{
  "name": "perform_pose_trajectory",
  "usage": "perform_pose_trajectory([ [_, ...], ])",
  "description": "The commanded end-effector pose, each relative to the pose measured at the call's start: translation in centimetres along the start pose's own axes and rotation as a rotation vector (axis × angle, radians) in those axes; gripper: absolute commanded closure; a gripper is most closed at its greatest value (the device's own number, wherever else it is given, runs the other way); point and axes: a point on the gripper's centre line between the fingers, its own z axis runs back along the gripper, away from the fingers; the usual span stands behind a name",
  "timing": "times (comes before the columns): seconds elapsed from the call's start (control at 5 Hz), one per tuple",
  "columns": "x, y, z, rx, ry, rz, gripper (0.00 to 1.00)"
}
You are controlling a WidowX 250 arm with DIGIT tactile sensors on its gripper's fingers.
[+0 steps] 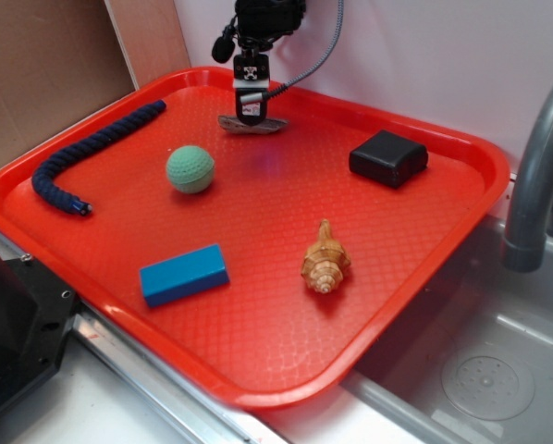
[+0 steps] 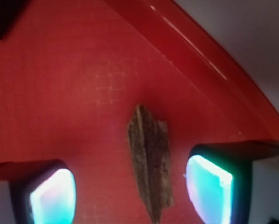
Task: Grab the wood chip.
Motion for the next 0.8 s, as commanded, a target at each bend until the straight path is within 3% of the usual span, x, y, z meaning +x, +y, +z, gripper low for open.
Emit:
perform_pose_trajectory([
  [0.0,-0.2,0.6,-6.5,0.021,0.159,-0.181,0.00],
  [0.2,0.0,0.4,-10.0,-0.043,0.246,-0.195,0.05],
  [0.4,0.4,0.4,-10.2,-0.084,0.255,-0.183,1.00],
  [0.6,0.4,0.6,-9.6,-0.093,0.243,-0.165,1.00],
])
